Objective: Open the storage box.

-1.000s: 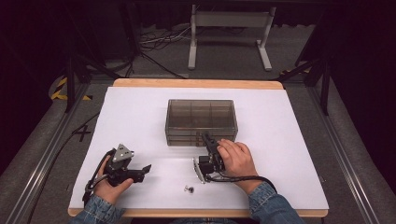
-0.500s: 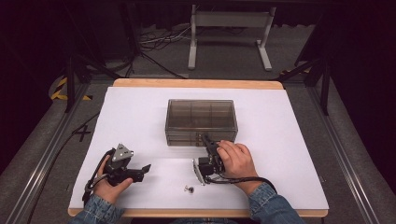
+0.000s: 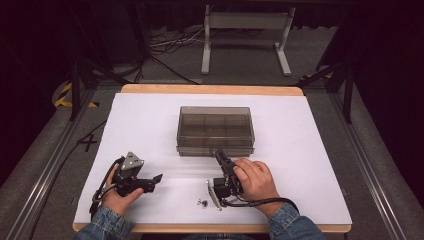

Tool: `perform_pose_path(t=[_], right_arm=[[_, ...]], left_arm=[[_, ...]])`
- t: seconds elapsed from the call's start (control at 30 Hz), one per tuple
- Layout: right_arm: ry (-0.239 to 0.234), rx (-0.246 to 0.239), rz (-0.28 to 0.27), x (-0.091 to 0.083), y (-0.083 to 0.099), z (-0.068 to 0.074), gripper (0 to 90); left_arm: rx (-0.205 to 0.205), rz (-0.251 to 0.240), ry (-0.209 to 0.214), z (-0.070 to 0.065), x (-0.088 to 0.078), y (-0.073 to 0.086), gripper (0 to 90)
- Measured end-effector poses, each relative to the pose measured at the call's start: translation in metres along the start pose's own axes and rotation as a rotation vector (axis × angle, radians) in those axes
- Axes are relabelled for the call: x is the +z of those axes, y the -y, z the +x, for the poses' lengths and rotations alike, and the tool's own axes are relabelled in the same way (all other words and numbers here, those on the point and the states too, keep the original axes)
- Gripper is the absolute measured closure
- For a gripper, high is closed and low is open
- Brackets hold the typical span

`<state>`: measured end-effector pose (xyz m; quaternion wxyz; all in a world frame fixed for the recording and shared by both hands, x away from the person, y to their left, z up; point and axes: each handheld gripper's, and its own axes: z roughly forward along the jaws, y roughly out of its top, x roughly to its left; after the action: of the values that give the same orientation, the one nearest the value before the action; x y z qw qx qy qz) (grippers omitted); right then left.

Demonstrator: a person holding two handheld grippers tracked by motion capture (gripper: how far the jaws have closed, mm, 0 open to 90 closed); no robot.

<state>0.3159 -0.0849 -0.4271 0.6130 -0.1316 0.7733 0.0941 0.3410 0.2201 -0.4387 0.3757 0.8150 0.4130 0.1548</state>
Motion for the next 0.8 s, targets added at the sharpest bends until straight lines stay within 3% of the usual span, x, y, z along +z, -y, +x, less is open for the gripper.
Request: perform_pose_path(t=[0.37, 0.43, 0.63, 0.8], right_arm=[[-0.017, -0.006, -0.014, -0.005, -0.001, 0.003, 79.9], [-0.02, -0.008, -0.02, -0.005, -0.001, 0.003, 76.4], [-0.05, 0.02, -0.062, -0.015, 0.002, 0.0, 72.3], [-0.065, 0.089, -0.097, -0.025, 0.011, -0.006, 72.3]], left_arm=[[-0.009, -0.002, -0.001, 0.001, -0.002, 0.0, 16.3], [-0.009, -0.002, 0.0, 0.002, -0.001, 0.0, 16.3], [-0.01, -0.001, 0.0, 0.002, -0.001, 0.0, 16.3], [-0.01, -0.007, -0.003, 0.001, -0.002, 0.0, 16.3]])
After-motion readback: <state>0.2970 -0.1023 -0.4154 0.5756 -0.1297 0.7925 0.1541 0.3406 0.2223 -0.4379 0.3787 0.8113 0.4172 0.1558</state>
